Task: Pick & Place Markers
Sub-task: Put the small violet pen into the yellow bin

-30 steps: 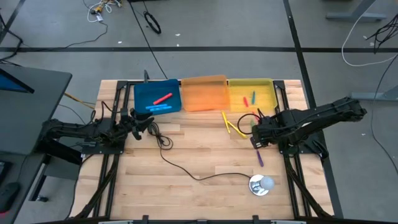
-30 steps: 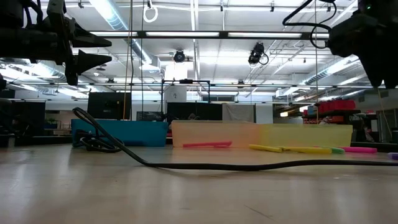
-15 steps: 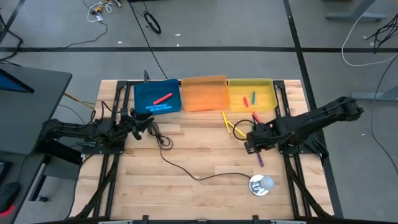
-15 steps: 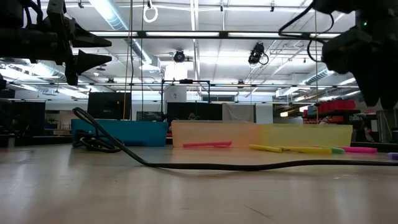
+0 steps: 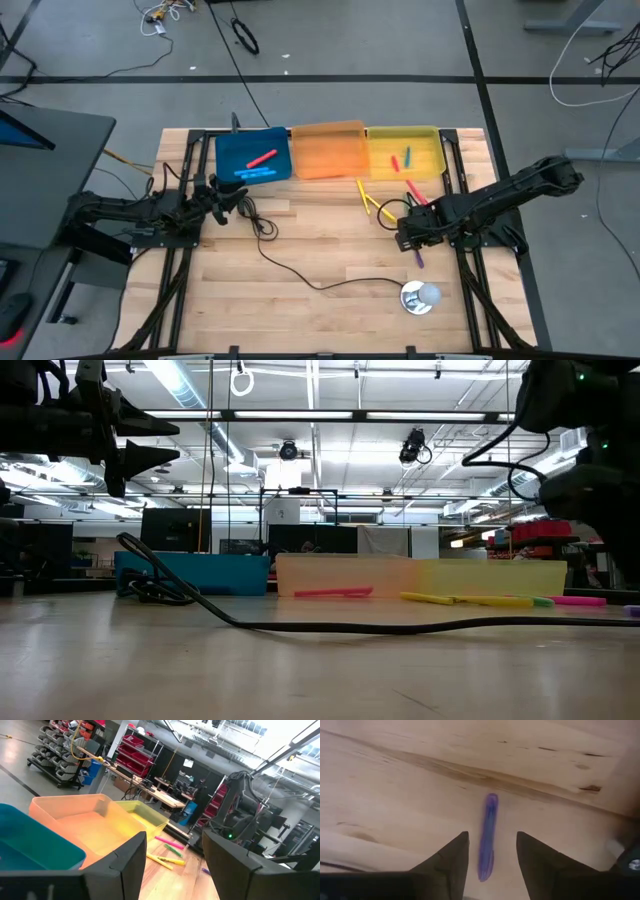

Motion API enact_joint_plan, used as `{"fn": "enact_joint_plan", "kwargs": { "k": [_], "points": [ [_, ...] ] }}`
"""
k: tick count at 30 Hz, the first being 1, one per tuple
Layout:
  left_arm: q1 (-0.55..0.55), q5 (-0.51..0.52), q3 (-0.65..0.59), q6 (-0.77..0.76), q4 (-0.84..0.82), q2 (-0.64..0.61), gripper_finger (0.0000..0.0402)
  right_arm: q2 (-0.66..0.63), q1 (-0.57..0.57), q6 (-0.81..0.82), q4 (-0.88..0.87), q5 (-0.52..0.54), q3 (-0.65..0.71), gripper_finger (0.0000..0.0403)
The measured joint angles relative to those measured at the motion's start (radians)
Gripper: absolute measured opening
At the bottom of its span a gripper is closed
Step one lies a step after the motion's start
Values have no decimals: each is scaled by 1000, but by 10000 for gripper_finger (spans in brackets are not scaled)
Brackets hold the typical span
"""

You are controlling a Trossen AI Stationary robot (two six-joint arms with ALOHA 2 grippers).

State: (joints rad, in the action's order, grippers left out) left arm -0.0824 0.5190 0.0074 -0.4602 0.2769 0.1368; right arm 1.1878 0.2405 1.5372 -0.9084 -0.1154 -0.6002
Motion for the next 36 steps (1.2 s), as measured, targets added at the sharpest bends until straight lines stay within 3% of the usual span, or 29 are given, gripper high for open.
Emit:
{"fn": "enact_joint_plan", "kwargs": {
  "k": [10, 26, 30, 36],
  "points": [
    [0, 0, 0, 0, 0, 0, 200, 78, 0, 12, 54, -6, 8, 165],
    [0, 0, 0, 0, 0, 0, 200, 80, 5, 58, 193, -21, 109, 162],
    [0, 0, 0, 0, 0, 0, 200, 80, 5, 25, 190, -24, 110, 140],
    [0, 0, 0, 0, 0, 0, 200, 81, 5, 22, 175, -25, 111, 62]
  ]
}}
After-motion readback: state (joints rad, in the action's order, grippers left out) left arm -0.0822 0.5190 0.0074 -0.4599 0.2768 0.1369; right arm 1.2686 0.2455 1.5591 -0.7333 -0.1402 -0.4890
